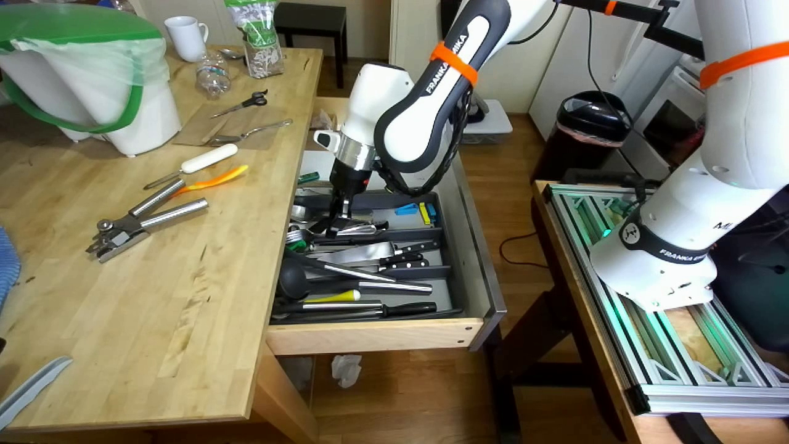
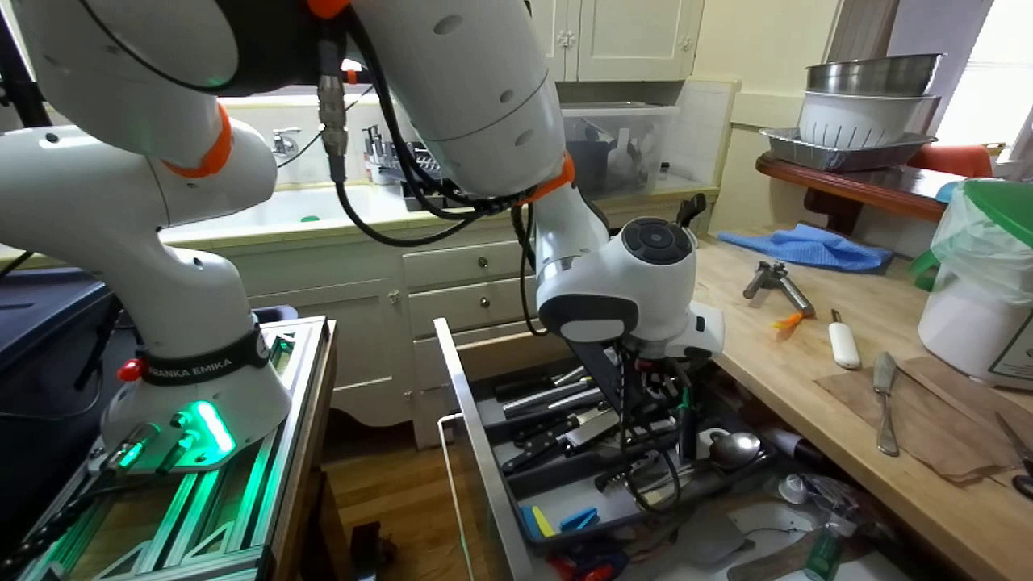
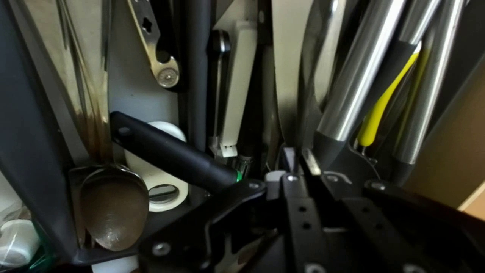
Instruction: Move the fork in the drawer to the left then remove the spoon from the drawer and put it on the table
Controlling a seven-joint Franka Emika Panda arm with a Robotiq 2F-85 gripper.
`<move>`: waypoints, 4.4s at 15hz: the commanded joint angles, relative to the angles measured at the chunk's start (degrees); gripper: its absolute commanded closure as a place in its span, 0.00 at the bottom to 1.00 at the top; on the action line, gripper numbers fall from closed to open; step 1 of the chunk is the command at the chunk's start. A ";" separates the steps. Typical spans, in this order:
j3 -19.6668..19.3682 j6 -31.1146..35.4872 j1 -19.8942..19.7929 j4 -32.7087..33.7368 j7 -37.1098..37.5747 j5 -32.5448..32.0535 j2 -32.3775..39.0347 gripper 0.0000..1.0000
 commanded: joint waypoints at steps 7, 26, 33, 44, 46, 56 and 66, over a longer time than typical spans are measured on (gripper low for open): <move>-2.61 2.86 0.60 2.93 -5.15 0.38 5.08 0.99; -19.96 -4.47 15.22 2.69 4.19 2.48 -7.66 0.00; -33.00 2.70 27.68 4.70 5.64 1.75 -5.15 0.49; -31.63 13.20 27.57 6.27 7.71 0.67 0.38 0.53; -31.45 12.78 27.47 6.46 7.99 0.73 0.62 0.58; -31.25 11.75 27.52 6.83 8.32 0.67 1.30 0.75; -32.39 11.68 28.59 5.54 9.04 0.79 -1.24 0.97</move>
